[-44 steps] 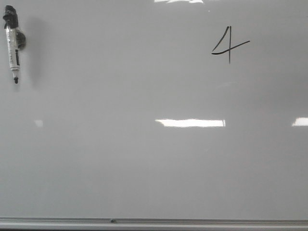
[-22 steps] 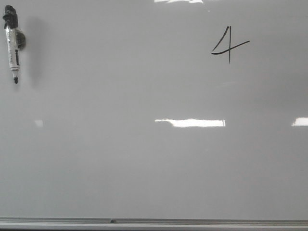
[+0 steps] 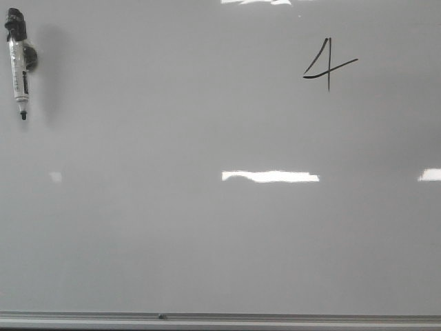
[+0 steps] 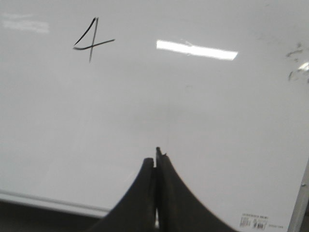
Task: Write number 4 on whiteboard
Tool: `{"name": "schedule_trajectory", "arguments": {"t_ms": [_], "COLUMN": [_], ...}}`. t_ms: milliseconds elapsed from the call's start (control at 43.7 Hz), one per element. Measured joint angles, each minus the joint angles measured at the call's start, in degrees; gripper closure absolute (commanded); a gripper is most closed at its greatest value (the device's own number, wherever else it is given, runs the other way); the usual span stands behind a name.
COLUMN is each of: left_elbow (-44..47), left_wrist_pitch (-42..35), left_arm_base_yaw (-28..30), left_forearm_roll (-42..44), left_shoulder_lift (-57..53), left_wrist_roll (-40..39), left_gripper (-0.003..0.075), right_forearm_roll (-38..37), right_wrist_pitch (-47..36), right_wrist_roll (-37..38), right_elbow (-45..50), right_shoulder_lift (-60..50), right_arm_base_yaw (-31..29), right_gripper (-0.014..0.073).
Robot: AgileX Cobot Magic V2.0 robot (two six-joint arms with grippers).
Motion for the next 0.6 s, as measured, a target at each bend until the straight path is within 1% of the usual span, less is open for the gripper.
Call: {"name": "schedule_trajectory", "arguments": {"t_ms": [114, 320, 458, 595], "left_elbow": [0.00, 0.00, 0.00, 0.00], "left_wrist_pitch": [0.00, 0.00, 0.00, 0.00], "left_arm_base_yaw": [0.00, 0.00, 0.00, 0.00], "left_forearm_roll": [0.00, 0.00, 0.00, 0.00], "left_shoulder_lift": [0.00, 0.00, 0.00, 0.00], "left_wrist_roll": [0.00, 0.00, 0.00, 0.00], "left_gripper": [0.0741, 0.0741, 0.0741, 0.0741], "right_forearm_roll": [-0.02, -0.11, -0.11, -0.11], "right_wrist_pitch": [-11.71, -27.05, -33.84, -40.58], "right_wrist_roll": [0.00, 0.00, 0.00, 0.00], "right_elbow": [10.02, 24.94, 30.53, 34.11], "right_shoulder_lift": [-5.31, -11.74, -12.02, -12.02], "right_arm_base_yaw": [-2.64, -4.08, -4.08, -4.08], "right_gripper": [0.0665, 0.0665, 0.0665, 0.0665]}}
